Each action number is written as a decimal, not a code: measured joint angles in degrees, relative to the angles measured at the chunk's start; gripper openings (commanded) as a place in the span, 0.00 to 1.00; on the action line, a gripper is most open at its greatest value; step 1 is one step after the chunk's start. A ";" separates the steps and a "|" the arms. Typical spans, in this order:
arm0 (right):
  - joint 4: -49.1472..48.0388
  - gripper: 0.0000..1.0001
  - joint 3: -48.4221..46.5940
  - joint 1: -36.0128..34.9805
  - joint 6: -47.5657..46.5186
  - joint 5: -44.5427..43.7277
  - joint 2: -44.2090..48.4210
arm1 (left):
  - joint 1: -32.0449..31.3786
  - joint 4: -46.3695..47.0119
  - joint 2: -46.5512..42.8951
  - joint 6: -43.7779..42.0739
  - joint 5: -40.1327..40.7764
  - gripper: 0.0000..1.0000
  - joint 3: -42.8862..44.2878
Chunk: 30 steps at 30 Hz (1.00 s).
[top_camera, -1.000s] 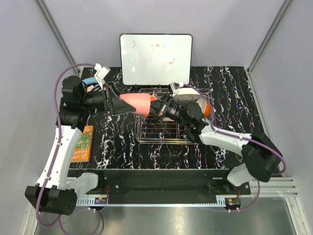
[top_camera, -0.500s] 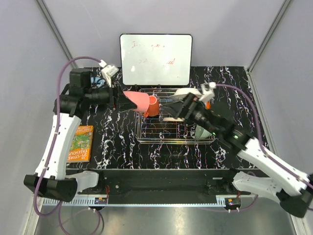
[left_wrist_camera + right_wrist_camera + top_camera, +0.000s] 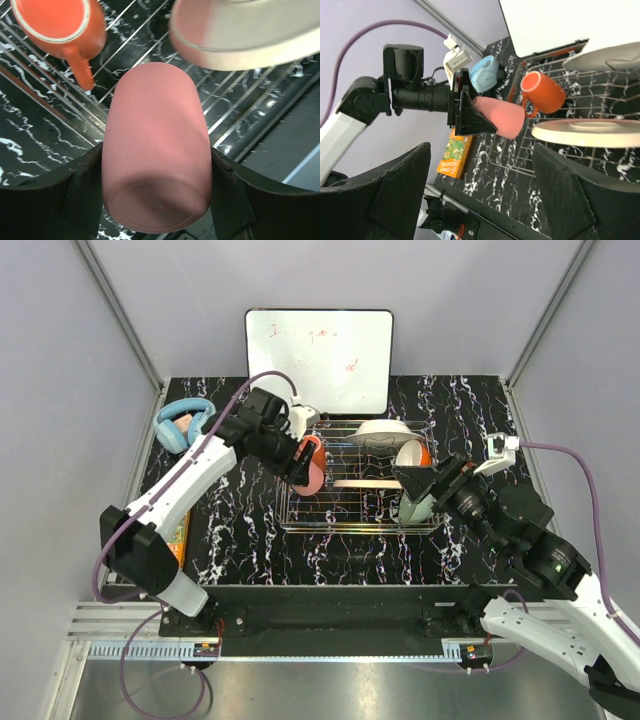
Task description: Load the mixed dishes into the dish rack
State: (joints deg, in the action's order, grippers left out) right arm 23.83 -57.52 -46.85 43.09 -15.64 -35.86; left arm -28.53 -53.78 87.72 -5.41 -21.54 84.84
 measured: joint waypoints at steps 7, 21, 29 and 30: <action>2.97 0.89 1.29 0.00 -0.33 -0.87 2.38 | -3.10 2.27 3.85 -1.90 8.13 0.00 -0.50; 4.37 0.90 1.29 0.00 -0.44 -1.33 1.68 | -9.27 8.92 6.84 -3.85 16.46 0.00 -11.45; 4.61 0.95 1.29 0.00 -0.44 -1.36 1.33 | -9.88 10.45 7.65 -3.87 17.73 0.05 -11.50; 4.61 0.96 1.29 0.00 -0.44 -1.36 1.33 | -10.05 10.54 7.91 -3.87 17.75 0.08 -11.50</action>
State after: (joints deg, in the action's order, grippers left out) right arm 28.45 -56.23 -46.85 42.65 -16.99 -34.52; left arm -38.59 -43.24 95.64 -9.28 -3.79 73.34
